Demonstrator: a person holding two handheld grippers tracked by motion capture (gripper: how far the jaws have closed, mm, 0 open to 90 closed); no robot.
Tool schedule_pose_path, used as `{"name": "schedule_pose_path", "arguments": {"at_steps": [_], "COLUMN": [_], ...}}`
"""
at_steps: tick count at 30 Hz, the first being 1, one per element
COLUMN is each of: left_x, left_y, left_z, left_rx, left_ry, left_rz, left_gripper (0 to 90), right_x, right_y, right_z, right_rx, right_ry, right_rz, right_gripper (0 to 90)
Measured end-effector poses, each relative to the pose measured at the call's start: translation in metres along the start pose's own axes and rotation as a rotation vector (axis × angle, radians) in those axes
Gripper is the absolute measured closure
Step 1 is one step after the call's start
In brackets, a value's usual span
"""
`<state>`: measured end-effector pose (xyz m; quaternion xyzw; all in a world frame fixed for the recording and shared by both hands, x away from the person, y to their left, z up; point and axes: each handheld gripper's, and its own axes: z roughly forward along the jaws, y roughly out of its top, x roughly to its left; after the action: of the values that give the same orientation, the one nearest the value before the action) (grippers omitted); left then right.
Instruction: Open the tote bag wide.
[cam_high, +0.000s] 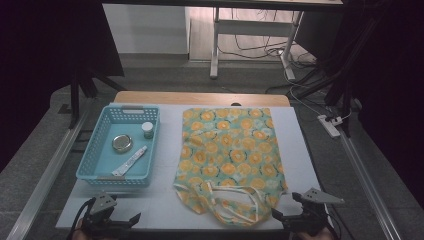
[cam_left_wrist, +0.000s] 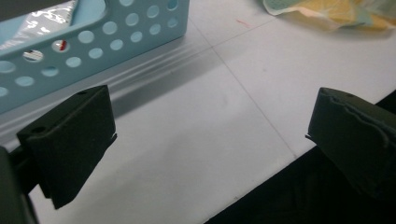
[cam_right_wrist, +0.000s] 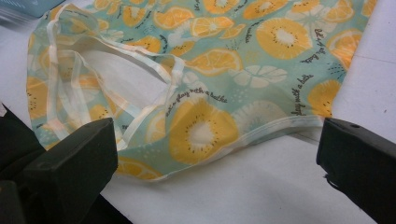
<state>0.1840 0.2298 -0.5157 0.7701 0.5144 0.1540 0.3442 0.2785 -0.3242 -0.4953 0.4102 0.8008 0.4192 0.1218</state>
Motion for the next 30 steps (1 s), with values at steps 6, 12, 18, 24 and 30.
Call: {"name": "schedule_pose_path", "arguments": {"at_steps": [6,12,18,24,30], "left_x": [0.0011,-0.0001,0.0030,0.0047,0.0063], "left_y": [-0.0010,-0.0004,-0.0006,-0.0008,-0.0009], "left_z": [-0.0015,-0.0003,-0.0005,-0.0007,-0.0011], "left_rx": [-0.004,0.007,0.005,0.003,-0.001], "left_ry": [-0.002,0.007,-0.020,-0.038,-0.054], "left_rz": [-0.011,-0.005,-0.024,-0.032,-0.038], "left_gripper": [0.0,0.0,0.0,1.0,1.5], "right_x": [0.0016,0.0019,0.0025,0.0038,0.0063], "right_y": [0.0008,0.0009,0.0009,0.0012,0.0019], "right_z": [0.0012,0.0016,0.0019,0.0013,0.0015], "right_rx": [0.005,0.010,0.011,0.007,0.009], "right_ry": [0.001,0.002,0.000,-0.009,-0.011], "right_rz": [-0.014,-0.020,-0.028,-0.035,-0.055], "right_gripper": [0.0,0.0,0.0,0.0,0.0]}}
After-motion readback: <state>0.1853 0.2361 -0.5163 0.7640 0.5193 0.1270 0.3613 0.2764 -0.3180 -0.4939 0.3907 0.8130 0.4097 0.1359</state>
